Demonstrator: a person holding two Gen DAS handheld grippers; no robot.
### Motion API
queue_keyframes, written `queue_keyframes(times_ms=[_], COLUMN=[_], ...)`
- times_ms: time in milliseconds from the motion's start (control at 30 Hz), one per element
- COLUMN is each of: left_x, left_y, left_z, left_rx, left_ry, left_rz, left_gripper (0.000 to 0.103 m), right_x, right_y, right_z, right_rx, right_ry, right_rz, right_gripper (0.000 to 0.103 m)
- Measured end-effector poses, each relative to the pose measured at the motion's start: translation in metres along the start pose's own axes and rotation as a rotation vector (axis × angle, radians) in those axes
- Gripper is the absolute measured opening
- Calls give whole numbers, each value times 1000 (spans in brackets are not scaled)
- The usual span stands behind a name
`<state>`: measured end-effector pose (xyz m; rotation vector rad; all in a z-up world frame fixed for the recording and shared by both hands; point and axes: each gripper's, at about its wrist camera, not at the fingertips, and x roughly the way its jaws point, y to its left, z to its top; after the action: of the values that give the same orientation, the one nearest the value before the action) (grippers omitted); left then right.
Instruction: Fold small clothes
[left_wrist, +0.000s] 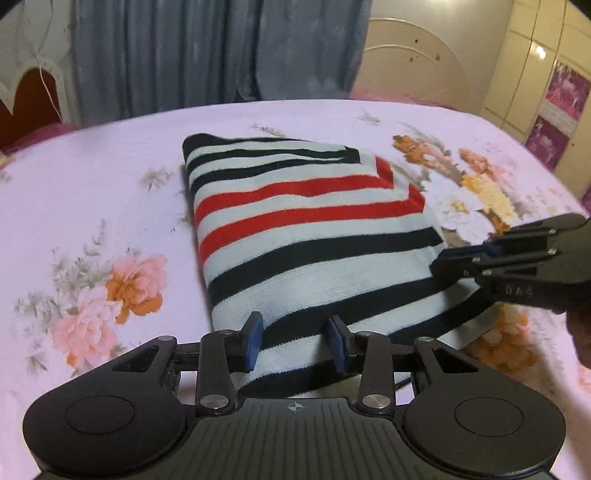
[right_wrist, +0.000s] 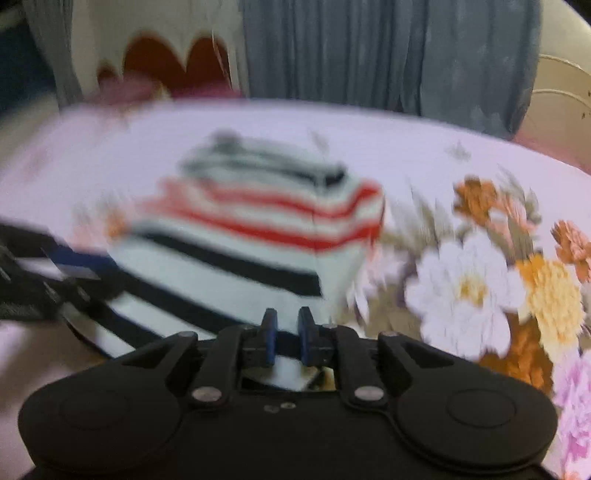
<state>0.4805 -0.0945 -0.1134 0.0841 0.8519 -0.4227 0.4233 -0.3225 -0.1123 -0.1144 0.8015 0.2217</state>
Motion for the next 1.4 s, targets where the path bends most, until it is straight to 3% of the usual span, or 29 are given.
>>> queue_keyframes(times_ms=[167,367,567,733,967,1033,1133,1167,1233,1367,1400], left_x=[-4,-35,-28,-16,-7,-9,-24,-28,-31,-13,-7], left_y=[-9,-14,-7,-7,-14,-13,-9,-8,-3,5,6], left_z=[3,-2,-13,-19,-23,-21,-14,-10,-1,20,24], left_rx=[1,-33,-84,-95,-63,-59,-83,-91,-106,-133,-141], left_ry=[14,0,36,61,67,65,11,-10,-40,-44,-42], left_rz=[45,104,132,150,191,203,192,190,176,147,142], left_gripper=[38,38,38,46,51,59,74,76,77,77,77], right_x=[-1,-39,-35,-16,-5,-5,-17,-27,-38,-27,-20], right_y=[8,16,19,15,13,10,0,-6,-13,-34,-40], right_z=[13,4,-4,-20,-32,-31,-25,-23,-18,1,6], right_rx=[-1,-3,-6,-11,12,21,70,106,135,207,237], right_ry=[22,-57,-23,51,38,39,19,-26,-91,-107,-109], right_rz=[-45,10,25,13,34,46,103,129,118,134,132], right_gripper=[10,14,14,11,9,9,20,37,55,41,31])
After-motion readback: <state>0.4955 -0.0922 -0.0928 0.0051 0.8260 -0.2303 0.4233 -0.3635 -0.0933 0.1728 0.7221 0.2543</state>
